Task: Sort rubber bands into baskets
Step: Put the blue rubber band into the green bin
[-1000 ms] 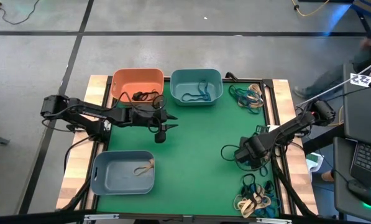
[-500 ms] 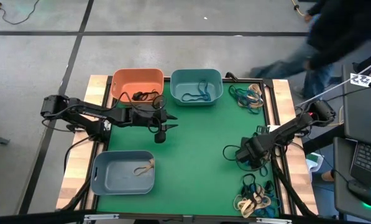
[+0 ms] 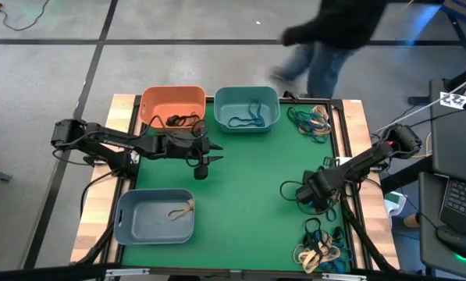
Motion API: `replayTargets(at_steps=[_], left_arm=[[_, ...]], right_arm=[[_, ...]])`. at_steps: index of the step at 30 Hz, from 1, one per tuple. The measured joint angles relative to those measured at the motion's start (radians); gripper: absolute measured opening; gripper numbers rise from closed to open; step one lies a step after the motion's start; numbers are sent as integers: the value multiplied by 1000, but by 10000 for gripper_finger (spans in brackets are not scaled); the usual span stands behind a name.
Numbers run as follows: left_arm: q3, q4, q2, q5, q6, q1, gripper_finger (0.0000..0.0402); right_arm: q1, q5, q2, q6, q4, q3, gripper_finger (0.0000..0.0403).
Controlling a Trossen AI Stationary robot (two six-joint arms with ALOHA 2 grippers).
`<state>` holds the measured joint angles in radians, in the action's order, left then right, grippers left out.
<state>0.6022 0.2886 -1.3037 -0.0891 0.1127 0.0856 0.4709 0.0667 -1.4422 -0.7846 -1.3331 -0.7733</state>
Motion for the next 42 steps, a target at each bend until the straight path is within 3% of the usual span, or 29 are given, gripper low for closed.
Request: replayTargets(at_steps=[5, 12, 17, 23, 32, 38, 42], left_arm=[[-1, 11, 0, 0, 18, 0, 141], [-1, 21, 0, 0, 17, 0, 141], [-1, 14, 0, 0, 17, 0, 141], [-1, 14, 0, 0, 17, 0, 141], [-1, 13, 0, 0, 18, -9, 141], [-1, 12, 0, 2, 42, -42, 141], [-1, 11, -1, 2, 55, -56, 141]], right_arm=[[0, 79, 0, -42, -116, -90, 5], [0, 327, 0, -75, -170, -267, 3], [0, 528, 0, -50, -58, -318, 2], [-8, 664, 0, 53, 170, -308, 1], [-43, 662, 0, 270, 622, -246, 1], [-91, 531, -16, 429, 1003, -145, 1], [-115, 484, -55, 454, 1107, -116, 1]])
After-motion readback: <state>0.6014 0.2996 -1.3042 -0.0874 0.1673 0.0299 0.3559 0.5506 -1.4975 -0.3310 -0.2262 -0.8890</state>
